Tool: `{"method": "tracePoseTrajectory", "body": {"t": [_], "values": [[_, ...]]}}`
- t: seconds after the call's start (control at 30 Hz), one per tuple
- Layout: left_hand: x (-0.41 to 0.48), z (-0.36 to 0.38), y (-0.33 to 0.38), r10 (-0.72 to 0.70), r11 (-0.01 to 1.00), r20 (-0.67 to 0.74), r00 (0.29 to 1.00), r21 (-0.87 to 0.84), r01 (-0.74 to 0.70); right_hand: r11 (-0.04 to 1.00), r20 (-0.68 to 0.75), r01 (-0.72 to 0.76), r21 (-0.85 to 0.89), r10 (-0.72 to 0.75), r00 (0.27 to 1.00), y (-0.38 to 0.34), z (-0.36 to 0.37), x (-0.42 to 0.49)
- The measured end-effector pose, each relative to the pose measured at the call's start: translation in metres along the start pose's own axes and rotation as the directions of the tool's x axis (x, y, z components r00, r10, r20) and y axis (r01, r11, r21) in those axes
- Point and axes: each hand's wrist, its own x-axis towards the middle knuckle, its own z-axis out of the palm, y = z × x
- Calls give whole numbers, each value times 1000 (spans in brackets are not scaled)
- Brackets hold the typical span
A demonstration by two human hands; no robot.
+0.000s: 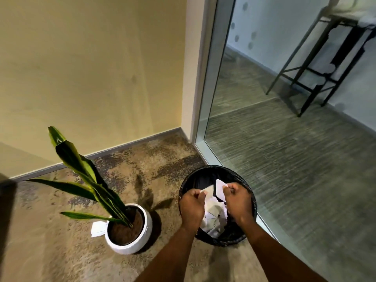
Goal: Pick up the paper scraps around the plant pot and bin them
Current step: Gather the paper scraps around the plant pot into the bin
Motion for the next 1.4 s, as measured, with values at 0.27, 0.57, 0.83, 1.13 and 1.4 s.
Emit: {"method": "tracePoseTrajectory", "body": {"t": [0.27, 0.57, 0.83, 1.13, 1.4], "values": [[-8, -11, -6, -17, 999, 158, 987, 51, 9, 987, 152, 115, -114, -97, 984, -27, 46, -18], [-48, -135, -163, -156, 987, -403, 902, -22, 162, 879, 490, 467, -93, -368, 790, -55, 188, -128], [-18, -258, -323, -184, 955, -550, 815, 95, 280, 821, 642, 570, 36, -456, 616, -21, 340, -231], [73, -278, -429, 71, 818, -197, 978, 573, 56, 734, 535, 670, -114, -523, 664, 10, 469, -246], [115, -266, -469, 59, 623, -142, 988, 779, 74, 751, 548, 600, -275, -391, 740, -7, 549, -249]]}}
